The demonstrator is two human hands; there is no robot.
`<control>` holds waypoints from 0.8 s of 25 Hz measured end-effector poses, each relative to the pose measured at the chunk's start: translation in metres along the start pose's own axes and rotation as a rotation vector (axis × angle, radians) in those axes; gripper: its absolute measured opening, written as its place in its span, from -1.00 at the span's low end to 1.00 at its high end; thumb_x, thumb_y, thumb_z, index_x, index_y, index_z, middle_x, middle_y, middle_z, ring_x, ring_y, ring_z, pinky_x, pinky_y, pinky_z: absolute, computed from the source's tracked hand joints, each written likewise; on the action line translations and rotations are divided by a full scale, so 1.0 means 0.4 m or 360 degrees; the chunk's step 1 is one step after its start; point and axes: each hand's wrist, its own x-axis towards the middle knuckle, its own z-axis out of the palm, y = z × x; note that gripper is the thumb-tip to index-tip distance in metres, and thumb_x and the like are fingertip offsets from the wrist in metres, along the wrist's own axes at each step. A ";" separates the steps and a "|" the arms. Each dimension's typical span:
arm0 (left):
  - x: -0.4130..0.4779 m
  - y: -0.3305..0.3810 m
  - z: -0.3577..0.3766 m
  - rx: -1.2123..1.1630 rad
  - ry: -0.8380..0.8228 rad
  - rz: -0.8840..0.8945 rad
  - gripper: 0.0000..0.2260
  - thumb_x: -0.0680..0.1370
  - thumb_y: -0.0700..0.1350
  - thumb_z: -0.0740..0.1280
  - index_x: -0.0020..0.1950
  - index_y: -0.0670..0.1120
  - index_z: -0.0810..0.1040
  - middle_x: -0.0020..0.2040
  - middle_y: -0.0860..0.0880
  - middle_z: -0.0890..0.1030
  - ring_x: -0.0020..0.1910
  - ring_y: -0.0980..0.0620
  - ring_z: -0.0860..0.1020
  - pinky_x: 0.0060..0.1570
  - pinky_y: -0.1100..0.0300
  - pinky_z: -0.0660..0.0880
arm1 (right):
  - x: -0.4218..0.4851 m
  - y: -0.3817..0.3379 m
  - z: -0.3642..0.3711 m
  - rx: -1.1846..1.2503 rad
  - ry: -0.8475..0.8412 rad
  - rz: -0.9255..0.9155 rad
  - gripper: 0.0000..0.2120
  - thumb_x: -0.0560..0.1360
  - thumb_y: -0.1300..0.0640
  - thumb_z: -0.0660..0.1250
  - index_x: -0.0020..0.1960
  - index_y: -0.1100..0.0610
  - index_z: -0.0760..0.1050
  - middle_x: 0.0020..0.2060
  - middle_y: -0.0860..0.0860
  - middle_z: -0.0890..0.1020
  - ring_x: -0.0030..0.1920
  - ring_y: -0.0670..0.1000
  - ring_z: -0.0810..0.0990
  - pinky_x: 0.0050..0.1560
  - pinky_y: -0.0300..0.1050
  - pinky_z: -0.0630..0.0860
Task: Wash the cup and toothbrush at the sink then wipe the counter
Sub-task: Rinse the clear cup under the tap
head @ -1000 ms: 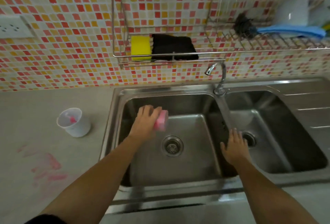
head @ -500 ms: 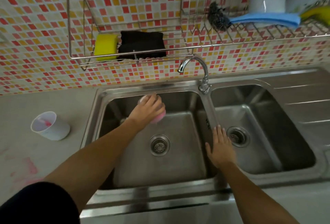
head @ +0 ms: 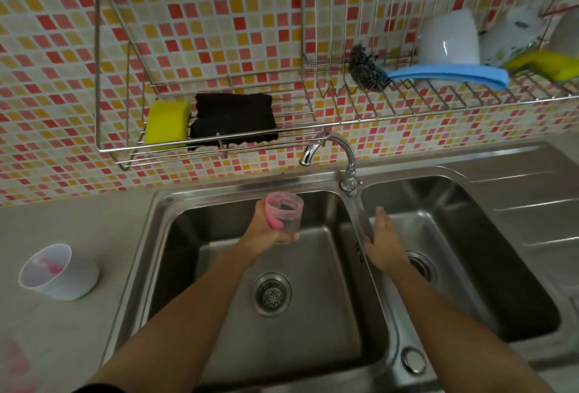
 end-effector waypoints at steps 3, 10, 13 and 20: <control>0.022 0.020 0.044 -0.0116 -0.0111 -0.0009 -0.27 0.31 -0.37 0.51 0.35 -0.05 0.23 0.22 -0.13 0.50 0.13 -0.08 0.56 -0.11 0.04 0.61 | 0.125 -0.060 -0.047 -0.0005 -0.0064 -0.0050 -0.18 0.47 0.24 0.31 0.50 0.31 -0.18 0.52 0.20 -0.05 0.52 0.15 -0.05 0.50 -0.01 0.00; 0.059 0.028 0.061 -0.0086 -0.0131 0.0073 -0.41 0.38 -0.36 0.46 0.31 -0.05 0.30 0.17 -0.09 0.53 0.11 -0.02 0.57 -0.02 0.11 0.59 | 0.174 -0.082 0.001 -0.0274 -0.0351 -0.0438 -0.08 0.40 0.34 0.30 0.52 0.17 -0.26 0.53 0.07 -0.16 0.52 0.08 -0.10 0.46 -0.03 0.16; 0.064 0.034 0.060 -0.0004 -0.0006 0.0100 -0.40 0.32 -0.44 0.43 0.27 -0.07 0.35 0.13 -0.14 0.54 0.05 -0.06 0.57 -0.07 0.14 0.59 | 0.161 -0.071 0.024 -0.0508 -0.0143 -0.0505 -0.11 0.43 0.29 0.27 0.50 0.21 -0.30 0.51 0.10 -0.23 0.51 0.08 -0.24 0.51 -0.03 -0.04; 0.093 0.063 0.077 0.0437 0.0034 -0.0068 -0.36 0.22 -0.04 0.61 0.22 0.04 0.42 0.04 0.13 0.57 -0.02 0.16 0.57 -0.18 0.43 0.48 | 0.029 0.011 0.100 -0.0570 -0.0048 -0.0094 -0.31 0.58 -0.02 0.06 0.50 0.25 -0.23 0.52 0.17 -0.17 0.52 0.12 -0.20 0.48 -0.03 -0.14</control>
